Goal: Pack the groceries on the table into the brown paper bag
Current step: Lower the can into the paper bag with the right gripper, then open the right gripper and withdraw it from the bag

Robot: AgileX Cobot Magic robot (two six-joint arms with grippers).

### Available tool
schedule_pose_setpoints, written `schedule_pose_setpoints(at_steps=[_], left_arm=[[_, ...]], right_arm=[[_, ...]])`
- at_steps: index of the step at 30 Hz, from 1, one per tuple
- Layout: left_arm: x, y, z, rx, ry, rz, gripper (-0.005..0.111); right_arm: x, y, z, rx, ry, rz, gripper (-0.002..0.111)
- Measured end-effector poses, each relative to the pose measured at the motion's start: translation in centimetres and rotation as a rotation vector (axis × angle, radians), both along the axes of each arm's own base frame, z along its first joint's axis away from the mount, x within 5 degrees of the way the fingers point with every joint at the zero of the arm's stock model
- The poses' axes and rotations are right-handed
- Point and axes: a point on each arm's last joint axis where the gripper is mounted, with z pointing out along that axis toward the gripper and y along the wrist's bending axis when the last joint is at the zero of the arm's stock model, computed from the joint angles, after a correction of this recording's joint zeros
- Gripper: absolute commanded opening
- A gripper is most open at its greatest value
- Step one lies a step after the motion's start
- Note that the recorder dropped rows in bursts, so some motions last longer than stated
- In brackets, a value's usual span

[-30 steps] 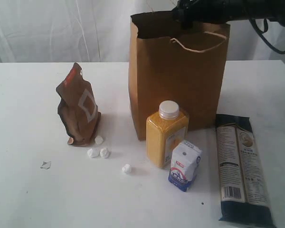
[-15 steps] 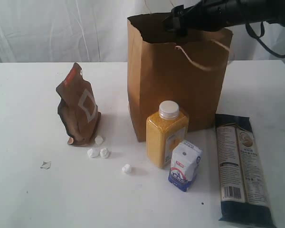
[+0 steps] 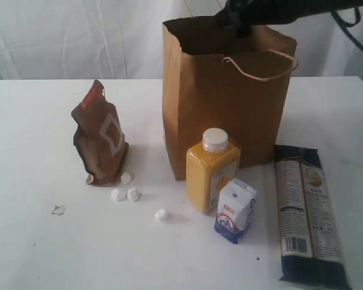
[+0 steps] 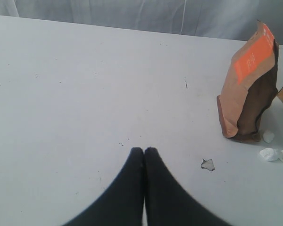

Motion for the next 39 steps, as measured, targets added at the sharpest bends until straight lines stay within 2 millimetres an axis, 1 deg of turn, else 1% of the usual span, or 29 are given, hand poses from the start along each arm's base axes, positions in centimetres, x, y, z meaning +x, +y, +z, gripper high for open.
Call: schedule_pose_setpoints(at_steps=[4, 8, 12, 16, 19, 22, 23, 26, 28, 31, 33, 36, 39], left_arm=[[0.0, 0.0, 0.0, 0.000, 0.000, 0.000, 0.000], [0.0, 0.0, 0.0, 0.000, 0.000, 0.000, 0.000], [0.0, 0.0, 0.0, 0.000, 0.000, 0.000, 0.000], [0.0, 0.0, 0.0, 0.006, -0.001, 0.002, 0.000], [0.0, 0.1, 0.0, 0.010, -0.001, 0.003, 0.000], [0.0, 0.1, 0.0, 0.022, -0.003, 0.007, 0.000], [0.0, 0.2, 0.0, 0.033, -0.005, 0.011, 0.000], [0.0, 0.5, 0.1, 0.083, -0.012, 0.027, 0.000], [0.1, 0.6, 0.2, 0.107, -0.024, 0.033, 0.000], [0.1, 0.6, 0.5, 0.121, -0.058, 0.030, 0.000], [0.2, 0.5, 0.8, 0.123, -0.089, 0.024, 0.000], [0.3, 0.4, 1.2, 0.120, -0.132, 0.013, 0.000], [0.3, 0.3, 1.5, 0.118, -0.166, 0.005, 0.000]], right_arm=[[-1.8, -0.9, 2.1, -0.040, -0.018, -0.041, 0.098], [-3.7, -2.0, 3.7, -0.131, -0.008, -0.083, 0.093], [-5.1, -3.2, 3.9, -0.234, 0.069, -0.150, 0.087], [-5.6, -4.2, 3.1, -0.273, 0.192, -0.243, 0.076], [-6.1, -4.9, 2.5, -0.318, 0.284, -0.304, 0.064], [-7.1, -5.6, 2.7, -0.366, 0.333, -0.340, 0.047], [-7.5, -5.8, 2.8, -0.373, 0.348, -0.348, 0.037], [-8.9, -6.2, 3.5, -0.385, 0.381, -0.362, 0.013], [-9.7, -6.4, 4.0, -0.384, 0.388, -0.368, 0.001], [-10.7, -6.6, 5.0, -0.359, 0.362, -0.382, 0.000], [-11.2, -6.5, 5.7, -0.313, 0.317, -0.372, 0.000], [-11.9, -5.8, 6.3, -0.234, 0.207, -0.300, 0.000], [-12.9, -5.0, 6.2, -0.151, 0.133, -0.212, 0.000]])
